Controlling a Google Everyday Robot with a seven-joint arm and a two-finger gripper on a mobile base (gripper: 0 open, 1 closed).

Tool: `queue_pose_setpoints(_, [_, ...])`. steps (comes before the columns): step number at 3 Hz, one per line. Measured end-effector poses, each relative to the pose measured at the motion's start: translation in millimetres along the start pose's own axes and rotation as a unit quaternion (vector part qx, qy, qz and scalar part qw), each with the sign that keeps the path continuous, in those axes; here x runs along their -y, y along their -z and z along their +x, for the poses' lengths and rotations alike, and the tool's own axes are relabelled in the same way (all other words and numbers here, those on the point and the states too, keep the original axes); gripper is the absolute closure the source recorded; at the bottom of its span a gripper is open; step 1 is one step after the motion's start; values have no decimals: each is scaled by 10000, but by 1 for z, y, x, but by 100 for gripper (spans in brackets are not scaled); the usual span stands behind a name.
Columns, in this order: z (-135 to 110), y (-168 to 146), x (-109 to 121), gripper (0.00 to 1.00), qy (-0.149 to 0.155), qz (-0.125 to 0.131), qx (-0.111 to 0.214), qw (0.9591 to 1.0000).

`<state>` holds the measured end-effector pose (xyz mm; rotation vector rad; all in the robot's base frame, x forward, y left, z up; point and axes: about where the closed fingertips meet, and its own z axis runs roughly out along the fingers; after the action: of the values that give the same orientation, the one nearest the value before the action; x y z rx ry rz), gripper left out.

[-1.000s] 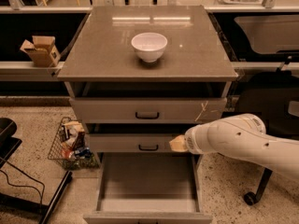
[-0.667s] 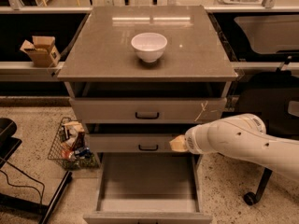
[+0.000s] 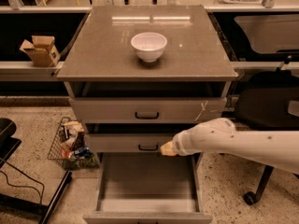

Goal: Place orange into bottom drawer

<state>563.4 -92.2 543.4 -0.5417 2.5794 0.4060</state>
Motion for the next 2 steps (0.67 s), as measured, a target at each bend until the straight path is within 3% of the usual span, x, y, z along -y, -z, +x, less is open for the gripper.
queue_pose_setpoints(1, [47, -92, 38, 100, -106, -155, -231, 9996])
queue_pose_setpoints(2, [96, -135, 69, 100, -346, -218, -469, 9981])
